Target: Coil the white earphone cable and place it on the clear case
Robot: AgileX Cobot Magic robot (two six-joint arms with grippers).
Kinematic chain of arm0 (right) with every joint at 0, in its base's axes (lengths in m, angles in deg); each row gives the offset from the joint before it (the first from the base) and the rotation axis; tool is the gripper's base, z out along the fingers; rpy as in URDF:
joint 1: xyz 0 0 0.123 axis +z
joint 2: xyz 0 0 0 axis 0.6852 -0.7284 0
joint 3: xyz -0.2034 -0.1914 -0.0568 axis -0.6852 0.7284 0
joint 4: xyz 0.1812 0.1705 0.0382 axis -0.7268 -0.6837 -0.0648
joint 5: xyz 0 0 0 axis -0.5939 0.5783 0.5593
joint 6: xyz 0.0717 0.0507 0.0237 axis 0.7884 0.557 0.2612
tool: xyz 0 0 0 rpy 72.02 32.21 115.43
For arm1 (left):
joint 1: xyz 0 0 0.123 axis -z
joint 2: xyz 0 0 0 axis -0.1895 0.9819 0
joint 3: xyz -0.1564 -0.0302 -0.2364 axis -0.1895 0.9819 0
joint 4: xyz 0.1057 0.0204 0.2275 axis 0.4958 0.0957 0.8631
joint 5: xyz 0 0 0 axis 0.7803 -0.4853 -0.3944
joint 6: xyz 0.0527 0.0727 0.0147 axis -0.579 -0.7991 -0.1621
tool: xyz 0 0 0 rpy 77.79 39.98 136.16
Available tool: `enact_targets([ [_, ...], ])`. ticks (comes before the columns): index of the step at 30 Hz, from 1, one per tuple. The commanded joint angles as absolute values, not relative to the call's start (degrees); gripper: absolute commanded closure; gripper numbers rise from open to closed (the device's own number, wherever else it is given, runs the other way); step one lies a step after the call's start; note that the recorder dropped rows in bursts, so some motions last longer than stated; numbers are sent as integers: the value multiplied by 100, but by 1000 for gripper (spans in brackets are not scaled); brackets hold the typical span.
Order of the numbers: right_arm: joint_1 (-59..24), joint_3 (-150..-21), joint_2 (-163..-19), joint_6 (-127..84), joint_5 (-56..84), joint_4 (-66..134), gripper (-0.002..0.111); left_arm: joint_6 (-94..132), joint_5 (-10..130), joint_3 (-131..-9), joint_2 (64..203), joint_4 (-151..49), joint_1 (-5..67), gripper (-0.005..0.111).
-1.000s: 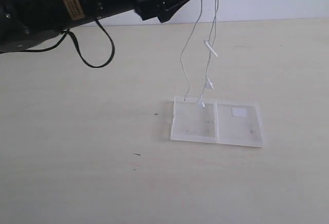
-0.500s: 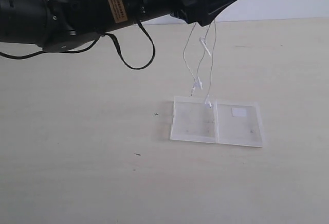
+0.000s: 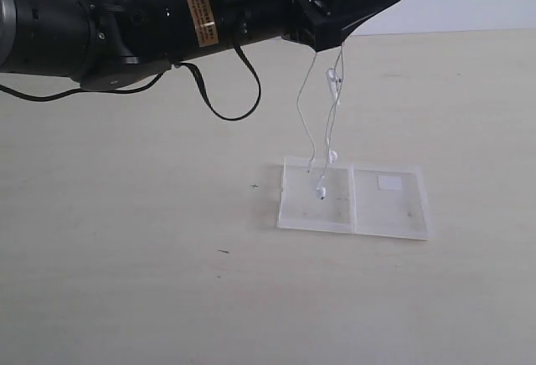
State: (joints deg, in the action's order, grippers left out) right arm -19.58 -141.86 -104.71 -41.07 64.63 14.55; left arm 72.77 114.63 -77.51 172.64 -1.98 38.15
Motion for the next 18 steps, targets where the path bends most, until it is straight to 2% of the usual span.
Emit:
enact_targets([
  [1,-1959,-14228,-10471,-4133,6470,1448,108,7247,11386,-7790,17260,-143,3848,49],
  [5,-1959,-14228,-10471,-4133,6470,1448,108,7271,11221,-7790,17260,-65,3848,57],
  [18,-1959,-14228,-10471,-4133,6470,1448,108,7421,11151,-7790,17260,103,3848,57],
])
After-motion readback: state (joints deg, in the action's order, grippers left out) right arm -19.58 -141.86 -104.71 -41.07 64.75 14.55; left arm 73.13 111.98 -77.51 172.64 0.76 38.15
